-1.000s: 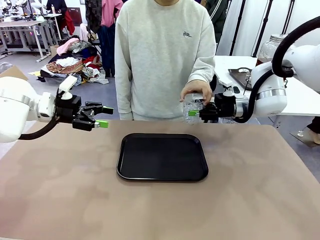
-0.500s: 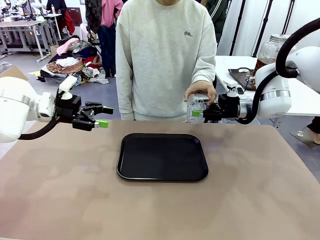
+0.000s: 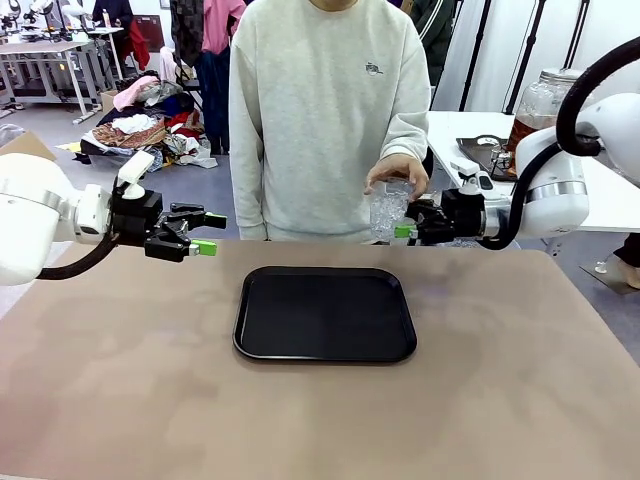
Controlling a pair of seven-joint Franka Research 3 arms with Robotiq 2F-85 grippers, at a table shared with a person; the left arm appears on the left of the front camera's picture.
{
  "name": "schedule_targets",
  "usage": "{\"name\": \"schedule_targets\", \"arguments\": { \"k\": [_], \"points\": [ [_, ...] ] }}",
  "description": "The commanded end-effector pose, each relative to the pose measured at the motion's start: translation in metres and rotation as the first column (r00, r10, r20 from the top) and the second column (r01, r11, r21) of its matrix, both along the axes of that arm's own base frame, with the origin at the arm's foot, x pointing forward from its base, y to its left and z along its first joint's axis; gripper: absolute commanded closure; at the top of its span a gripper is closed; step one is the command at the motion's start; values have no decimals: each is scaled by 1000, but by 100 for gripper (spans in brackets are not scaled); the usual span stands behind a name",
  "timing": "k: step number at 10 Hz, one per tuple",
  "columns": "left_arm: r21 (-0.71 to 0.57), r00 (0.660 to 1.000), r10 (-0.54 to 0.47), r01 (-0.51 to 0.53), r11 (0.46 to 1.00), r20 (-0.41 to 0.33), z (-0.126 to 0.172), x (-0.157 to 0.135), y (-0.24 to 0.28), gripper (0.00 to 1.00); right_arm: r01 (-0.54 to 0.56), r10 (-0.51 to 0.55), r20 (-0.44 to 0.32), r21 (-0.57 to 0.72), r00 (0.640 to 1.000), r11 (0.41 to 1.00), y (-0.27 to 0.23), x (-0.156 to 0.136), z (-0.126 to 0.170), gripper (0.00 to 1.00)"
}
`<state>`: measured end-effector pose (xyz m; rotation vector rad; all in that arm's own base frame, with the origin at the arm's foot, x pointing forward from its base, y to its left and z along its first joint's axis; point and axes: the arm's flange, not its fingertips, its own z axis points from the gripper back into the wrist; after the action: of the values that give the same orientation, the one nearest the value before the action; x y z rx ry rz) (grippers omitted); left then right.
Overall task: Pour the drink into the iced cup.
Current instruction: Open the gripper to release the iced cup you were holding.
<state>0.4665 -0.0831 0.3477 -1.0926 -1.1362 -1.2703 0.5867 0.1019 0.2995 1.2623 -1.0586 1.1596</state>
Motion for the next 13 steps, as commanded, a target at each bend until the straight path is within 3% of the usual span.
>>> {"name": "schedule_targets", "arguments": {
  "k": [1,5,10,13],
  "points": [
    [-1,1000,-1,1,1000,2,1,-1,0,0,37,-37,-45,2,998,999,-20,-11,7,0],
    [-1,1000,-1,1,1000,2,1,-1,0,0,73,-72,-41,14,997,997,-50,-28,2,0],
    [-1,1000,-1,1,1000,2,1,-1,0,0,108,-108,35,26,993,994,-77,-54,-2,0],
    [-1,1000,-1,1,1000,2,1,-1,0,0,121,-122,62,22,991,992,-77,-55,-3,0]
  ]
}}
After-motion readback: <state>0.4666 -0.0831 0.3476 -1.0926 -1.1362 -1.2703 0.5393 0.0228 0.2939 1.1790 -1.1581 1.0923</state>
